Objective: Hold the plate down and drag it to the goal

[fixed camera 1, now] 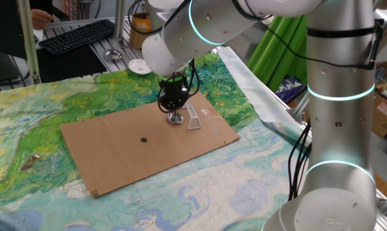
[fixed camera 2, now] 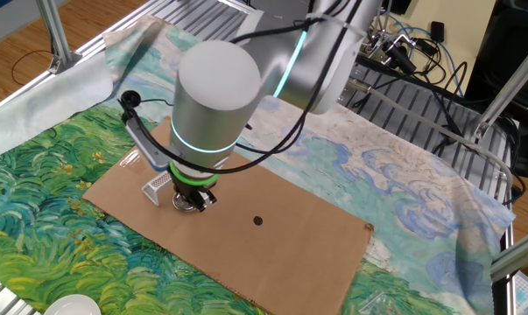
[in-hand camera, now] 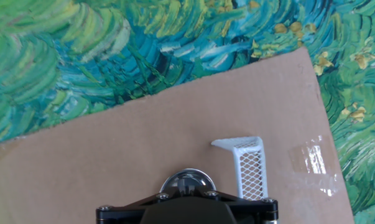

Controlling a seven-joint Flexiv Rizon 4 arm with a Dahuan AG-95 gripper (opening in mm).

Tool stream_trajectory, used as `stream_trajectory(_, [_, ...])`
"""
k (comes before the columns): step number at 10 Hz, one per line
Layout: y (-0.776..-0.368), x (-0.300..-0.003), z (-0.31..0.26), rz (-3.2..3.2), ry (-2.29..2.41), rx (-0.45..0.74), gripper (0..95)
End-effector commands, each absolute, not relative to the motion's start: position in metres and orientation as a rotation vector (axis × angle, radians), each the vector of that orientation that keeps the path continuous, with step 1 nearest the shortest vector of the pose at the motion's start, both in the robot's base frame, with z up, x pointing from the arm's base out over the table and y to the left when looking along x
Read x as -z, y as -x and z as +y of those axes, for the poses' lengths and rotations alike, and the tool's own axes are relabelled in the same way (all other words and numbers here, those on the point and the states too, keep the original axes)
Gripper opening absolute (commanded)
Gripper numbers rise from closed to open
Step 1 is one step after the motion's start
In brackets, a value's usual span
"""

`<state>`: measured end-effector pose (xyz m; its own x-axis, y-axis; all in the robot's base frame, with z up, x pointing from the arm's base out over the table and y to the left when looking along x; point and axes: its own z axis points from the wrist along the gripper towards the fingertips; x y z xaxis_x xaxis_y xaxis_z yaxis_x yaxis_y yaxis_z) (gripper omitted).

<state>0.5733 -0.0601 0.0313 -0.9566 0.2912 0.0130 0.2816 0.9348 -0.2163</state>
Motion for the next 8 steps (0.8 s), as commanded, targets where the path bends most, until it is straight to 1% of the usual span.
stream_trajectory(1, [-0.5734,-0.0343,-0.0574,-3.046,0.465,-0.292,0.0])
stream_trajectory(4, [-0.5749,-0.0356,-0.0558,-3.044,0.488,-0.235,0.0])
stream_trajectory(8, [-0.5773,-0.0331,-0.0483,-3.044,0.527,-0.217,0.0])
